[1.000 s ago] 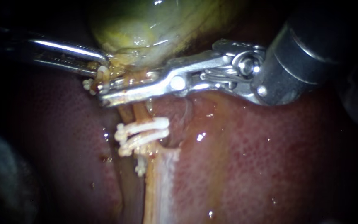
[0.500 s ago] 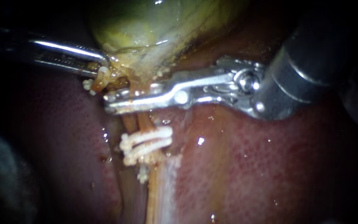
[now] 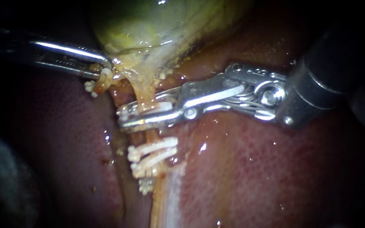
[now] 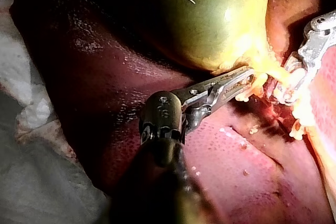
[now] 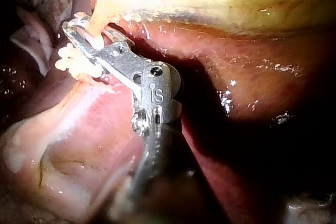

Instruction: Clipping third clip right tube

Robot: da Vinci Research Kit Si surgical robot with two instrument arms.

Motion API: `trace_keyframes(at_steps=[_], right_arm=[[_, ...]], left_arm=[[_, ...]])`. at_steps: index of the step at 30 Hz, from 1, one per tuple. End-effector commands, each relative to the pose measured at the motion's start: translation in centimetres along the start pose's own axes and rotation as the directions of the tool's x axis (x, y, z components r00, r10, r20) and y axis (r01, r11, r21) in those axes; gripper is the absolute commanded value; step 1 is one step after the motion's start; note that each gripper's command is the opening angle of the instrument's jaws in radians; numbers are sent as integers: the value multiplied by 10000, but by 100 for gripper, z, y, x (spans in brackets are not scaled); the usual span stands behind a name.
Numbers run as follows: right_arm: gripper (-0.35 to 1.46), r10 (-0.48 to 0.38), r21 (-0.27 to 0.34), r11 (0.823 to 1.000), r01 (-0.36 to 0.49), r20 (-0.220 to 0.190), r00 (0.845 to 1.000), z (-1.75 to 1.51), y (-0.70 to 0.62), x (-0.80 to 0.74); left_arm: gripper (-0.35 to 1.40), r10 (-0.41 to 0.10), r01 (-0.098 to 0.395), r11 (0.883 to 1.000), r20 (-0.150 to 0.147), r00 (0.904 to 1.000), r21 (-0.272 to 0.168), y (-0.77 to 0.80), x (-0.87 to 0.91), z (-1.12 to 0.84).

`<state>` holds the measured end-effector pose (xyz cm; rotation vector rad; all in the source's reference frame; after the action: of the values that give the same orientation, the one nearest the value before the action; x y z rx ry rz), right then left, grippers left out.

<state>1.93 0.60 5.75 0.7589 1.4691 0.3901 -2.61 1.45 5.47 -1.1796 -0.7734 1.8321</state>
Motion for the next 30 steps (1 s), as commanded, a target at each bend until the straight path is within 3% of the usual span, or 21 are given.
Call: trace_keyframes(at_steps=[1, 9, 15, 23, 30], right_arm=[[-35, -31, 6, 10000, 31, 79, 10000, 1, 0, -1], [-35, -710, -22, 9975, 712, 426, 9966, 3, -3, -4], [-35, -1643, -47, 9863, 1650, 680, 9841, 4, -4, -7], [-35, -2311, -68, 9726, 2322, 704, 9704, 7, -6, -7], [-35, -2383, -69, 9709, 2393, 704, 9686, 7, -5, -8]], left_arm=[[-35, -3, 3, 10000, 1, 10000, 4, 1, 0, 0], [-35, -4, 4, 10000, 0, 10000, 6, 1, 0, 0], [-35, -4, 4, 10000, -1, 10000, 7, 1, 0, 0], [-35, -4, 4, 10000, -1, 10000, 7, 1, 0, 0], [-35, -5, 5, 10000, 0, 10000, 6, 1, 0, 0]])
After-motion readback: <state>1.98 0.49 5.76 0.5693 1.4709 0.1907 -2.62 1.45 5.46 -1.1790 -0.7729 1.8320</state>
